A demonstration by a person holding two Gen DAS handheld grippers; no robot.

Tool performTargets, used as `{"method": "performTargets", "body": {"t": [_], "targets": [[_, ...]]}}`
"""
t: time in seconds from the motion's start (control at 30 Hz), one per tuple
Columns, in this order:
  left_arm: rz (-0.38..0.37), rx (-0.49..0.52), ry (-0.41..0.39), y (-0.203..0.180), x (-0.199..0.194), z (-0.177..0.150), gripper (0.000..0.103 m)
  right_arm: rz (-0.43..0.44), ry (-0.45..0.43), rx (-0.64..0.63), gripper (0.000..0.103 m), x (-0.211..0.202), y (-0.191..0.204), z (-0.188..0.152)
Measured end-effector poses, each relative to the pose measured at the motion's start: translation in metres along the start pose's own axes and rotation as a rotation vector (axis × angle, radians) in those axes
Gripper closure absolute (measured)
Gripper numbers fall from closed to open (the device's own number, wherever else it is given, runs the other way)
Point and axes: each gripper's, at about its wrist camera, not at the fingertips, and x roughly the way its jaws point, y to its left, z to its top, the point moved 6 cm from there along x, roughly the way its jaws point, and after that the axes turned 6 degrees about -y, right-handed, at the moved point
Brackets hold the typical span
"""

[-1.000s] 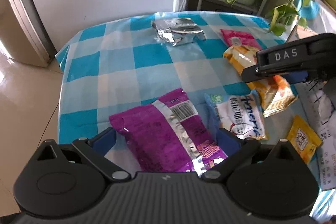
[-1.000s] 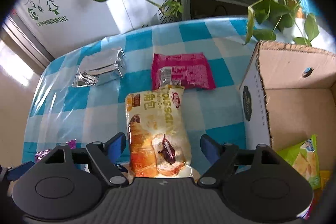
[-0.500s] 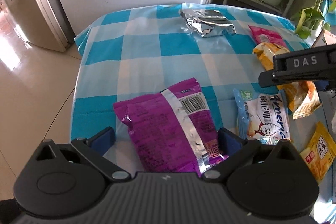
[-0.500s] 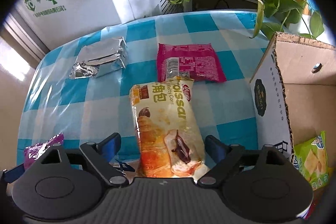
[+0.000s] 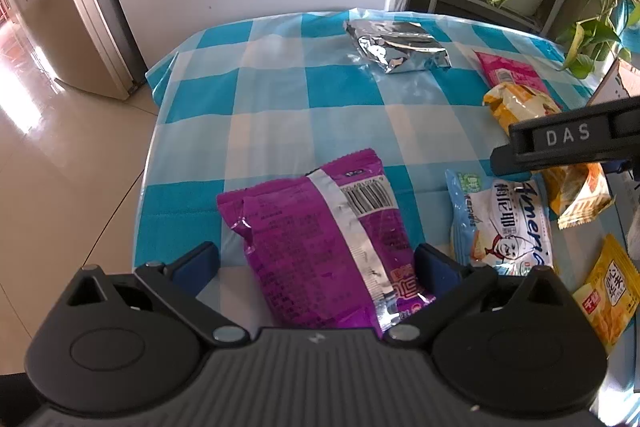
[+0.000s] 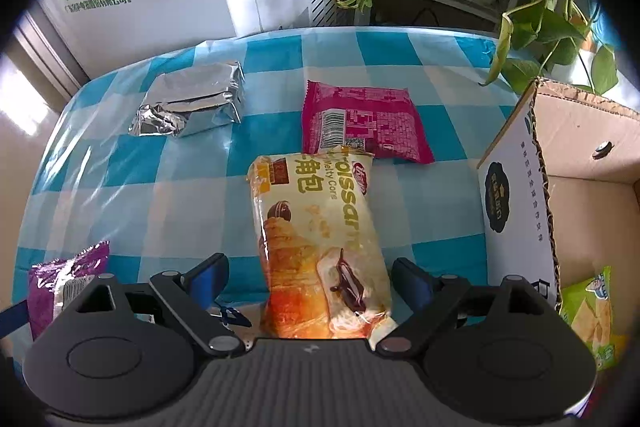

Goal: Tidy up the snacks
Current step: 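Lift the croissant bag with the right gripper while the left gripper grasps the purple bag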

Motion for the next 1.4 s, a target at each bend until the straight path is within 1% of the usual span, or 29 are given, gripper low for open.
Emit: {"method": "performTargets", "body": {"t": [0.23, 0.37, 0.43, 0.5, 0.6, 0.63, 0.67, 0.7, 0.73, 0.8, 0.83, 0.87, 1.0, 1.13, 1.23, 1.4], "targets": [[0.003, 0.014, -0.001, -0.001, 0.0, 0.001, 0.0, -0.032, -0.005, -0.035, 0.01, 0.002, 0.001, -0.002], [0.018, 0.071, -0.026, -0.006, -0.002, 0.002, 0.0, -0.032, -0.007, -0.037, 0.01, 0.001, 0.001, -0.003], [0.024, 0.082, -0.032, -0.008, -0.003, 0.002, 0.0, -0.032, -0.009, -0.034, 0.011, 0.002, 0.0, -0.003], [0.017, 0.07, -0.026, -0.006, -0.003, 0.003, 0.0, -0.035, -0.01, -0.036, 0.013, 0.001, -0.001, -0.003], [0.005, 0.05, -0.011, -0.004, -0.001, 0.003, 0.0, -0.037, -0.015, -0.031, 0.02, -0.002, -0.003, -0.002], [0.002, 0.051, -0.012, -0.004, -0.001, 0.004, 0.001, -0.039, -0.017, -0.032, 0.025, -0.003, -0.004, -0.001], [-0.004, 0.054, -0.016, -0.004, -0.002, 0.003, 0.004, -0.042, -0.019, -0.032, 0.031, -0.004, -0.004, -0.001], [-0.014, 0.055, -0.019, -0.005, -0.002, 0.003, 0.006, -0.049, -0.022, -0.036, 0.034, -0.004, -0.005, -0.001], [-0.033, 0.051, -0.022, -0.006, -0.003, 0.004, 0.012, -0.049, -0.023, -0.039, 0.04, -0.005, -0.005, -0.001], [-0.05, 0.06, -0.037, -0.009, -0.005, 0.004, 0.02, -0.047, -0.023, -0.042, 0.042, -0.007, -0.004, -0.001], [-0.068, 0.072, -0.046, -0.012, -0.006, 0.005, 0.026, -0.047, -0.026, -0.041, 0.043, -0.007, -0.004, -0.002], [-0.079, 0.074, -0.048, -0.014, -0.007, 0.005, 0.03, -0.047, -0.027, -0.037, 0.047, -0.007, -0.004, -0.002], [-0.103, 0.049, -0.058, -0.014, -0.009, 0.008, 0.036, -0.03, -0.029, -0.009, 0.048, -0.01, -0.003, -0.003], [-0.118, 0.034, -0.068, -0.012, -0.011, 0.012, 0.036, -0.008, -0.044, 0.006, 0.049, -0.016, -0.001, -0.001], [-0.118, 0.0, -0.068, -0.007, -0.012, 0.014, 0.036, 0.005, -0.055, 0.018, 0.049, -0.02, 0.0, -0.001], [-0.107, -0.026, -0.105, 0.002, -0.019, 0.023, 0.036, 0.035, -0.094, 0.032, 0.049, -0.037, 0.002, 0.003]]}}
